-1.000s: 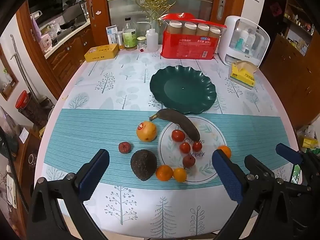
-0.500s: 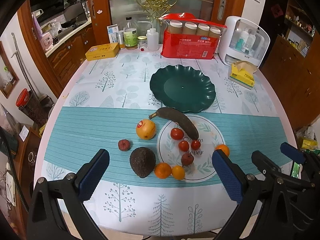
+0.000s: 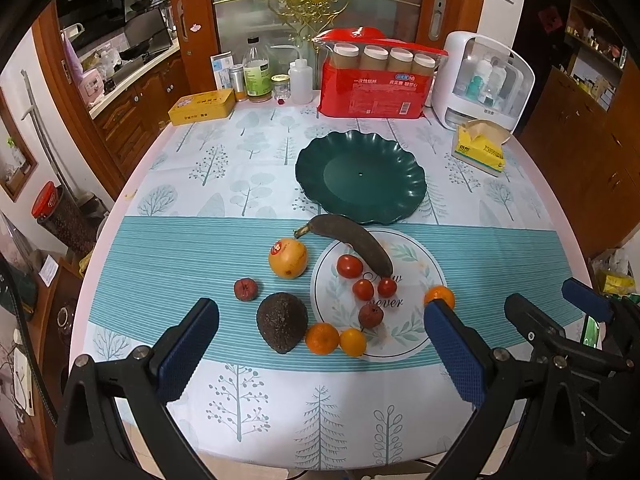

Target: Organize fruits

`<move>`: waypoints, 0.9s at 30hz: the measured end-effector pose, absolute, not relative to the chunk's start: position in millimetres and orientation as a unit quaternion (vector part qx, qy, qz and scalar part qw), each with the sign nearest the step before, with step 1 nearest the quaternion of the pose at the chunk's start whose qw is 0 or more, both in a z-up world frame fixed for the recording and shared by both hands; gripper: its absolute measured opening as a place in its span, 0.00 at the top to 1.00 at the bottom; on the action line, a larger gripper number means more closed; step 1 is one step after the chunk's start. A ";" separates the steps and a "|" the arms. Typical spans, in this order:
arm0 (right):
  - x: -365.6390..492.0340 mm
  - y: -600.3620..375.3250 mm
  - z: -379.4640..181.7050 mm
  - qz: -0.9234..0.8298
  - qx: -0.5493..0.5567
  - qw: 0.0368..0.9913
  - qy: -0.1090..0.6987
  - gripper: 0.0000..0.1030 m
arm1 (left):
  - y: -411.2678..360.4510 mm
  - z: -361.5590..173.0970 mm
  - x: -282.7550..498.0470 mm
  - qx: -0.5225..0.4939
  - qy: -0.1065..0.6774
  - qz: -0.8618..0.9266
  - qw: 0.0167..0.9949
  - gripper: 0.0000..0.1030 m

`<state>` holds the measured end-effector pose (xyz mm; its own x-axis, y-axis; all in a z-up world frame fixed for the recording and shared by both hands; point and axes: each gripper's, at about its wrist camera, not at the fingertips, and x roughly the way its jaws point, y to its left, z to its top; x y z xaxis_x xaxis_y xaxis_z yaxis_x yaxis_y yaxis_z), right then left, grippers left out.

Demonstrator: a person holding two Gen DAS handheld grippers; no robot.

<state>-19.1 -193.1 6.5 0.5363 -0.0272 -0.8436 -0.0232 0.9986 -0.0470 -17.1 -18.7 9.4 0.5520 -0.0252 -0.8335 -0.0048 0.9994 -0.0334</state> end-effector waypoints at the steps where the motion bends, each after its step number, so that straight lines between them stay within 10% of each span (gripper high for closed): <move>1: -19.2 -193.0 6.6 -0.001 -0.026 0.876 0.481 0.27 | -18.7 9.5 -16.9 -0.016 0.473 -0.006 0.881 0.01; 27: -15.9 -191.2 13.7 -0.001 -0.026 0.879 0.476 0.27 | -18.6 22.9 -19.5 -0.024 0.455 -0.019 0.890 0.02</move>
